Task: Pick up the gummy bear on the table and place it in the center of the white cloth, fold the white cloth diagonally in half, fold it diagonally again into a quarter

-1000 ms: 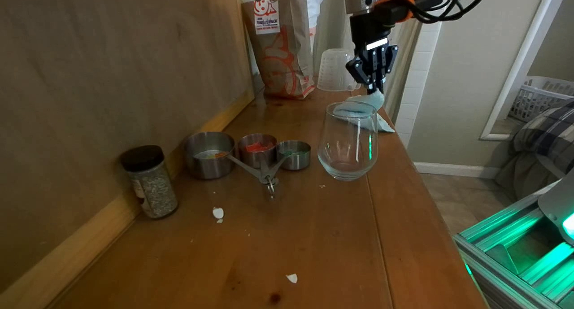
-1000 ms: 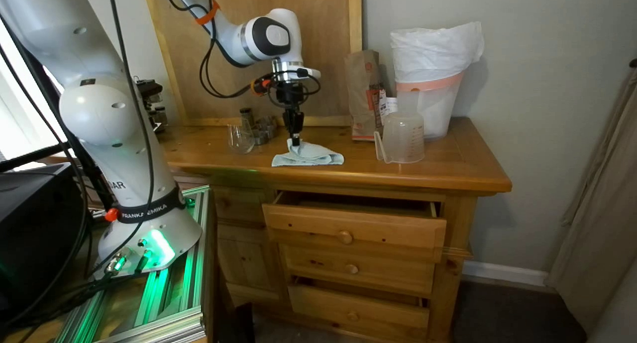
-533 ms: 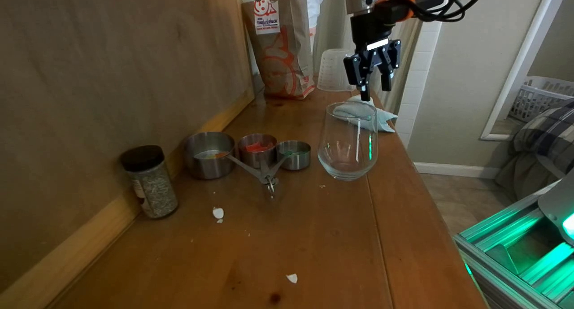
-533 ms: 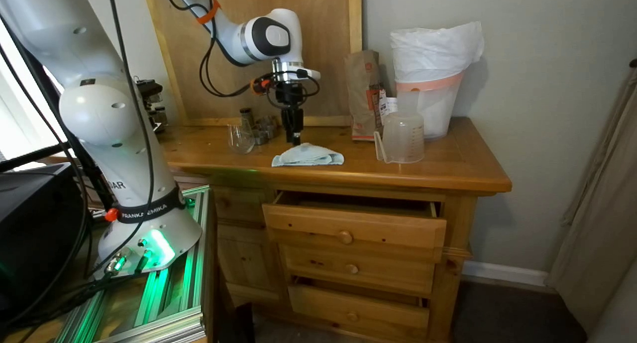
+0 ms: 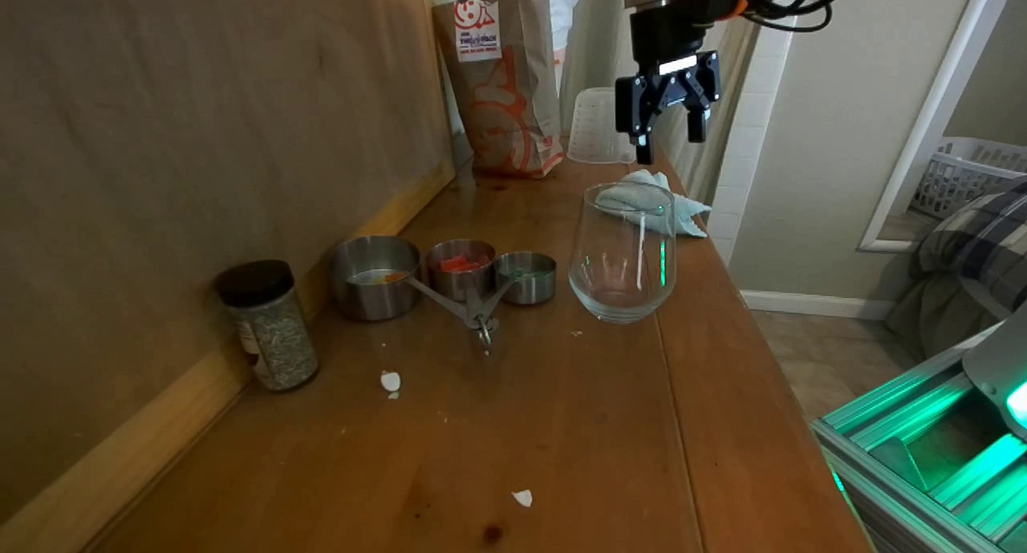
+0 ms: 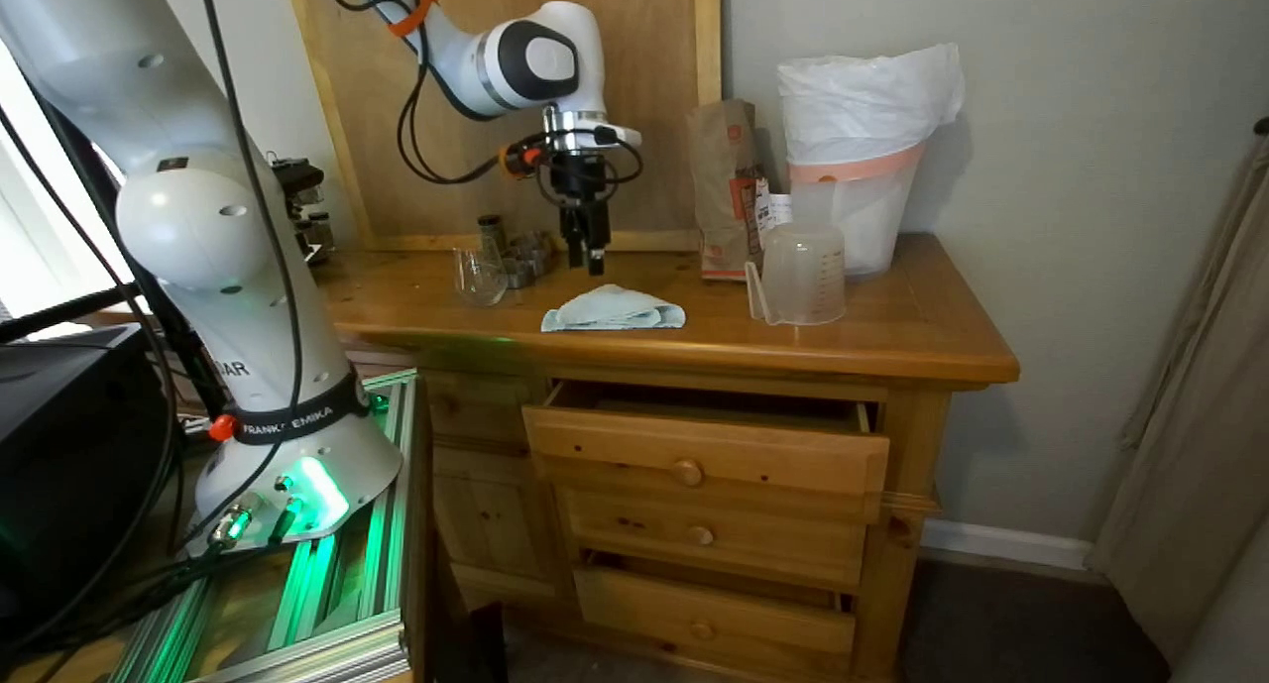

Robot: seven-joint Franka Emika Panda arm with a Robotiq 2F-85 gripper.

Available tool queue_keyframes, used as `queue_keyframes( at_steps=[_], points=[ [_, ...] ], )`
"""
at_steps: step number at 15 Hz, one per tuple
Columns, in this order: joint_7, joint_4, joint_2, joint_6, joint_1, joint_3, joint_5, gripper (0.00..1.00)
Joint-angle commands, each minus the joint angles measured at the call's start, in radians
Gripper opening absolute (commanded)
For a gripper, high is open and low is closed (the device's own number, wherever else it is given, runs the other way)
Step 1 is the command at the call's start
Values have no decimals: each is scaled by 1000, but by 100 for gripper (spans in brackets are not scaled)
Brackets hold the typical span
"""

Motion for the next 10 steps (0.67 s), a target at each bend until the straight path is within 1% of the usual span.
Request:
queue_keyframes(
  at_steps=[1,4,5,10],
  points=[
    [-122,1,-103,-25,-15,-7,70,100],
    [-169,31,-177,-88,-12,-20,160,100],
    [-169,43,-198,-110,-15,-20,172,100],
    [-149,109,-291,-200,-27,-5,154,100]
  ],
)
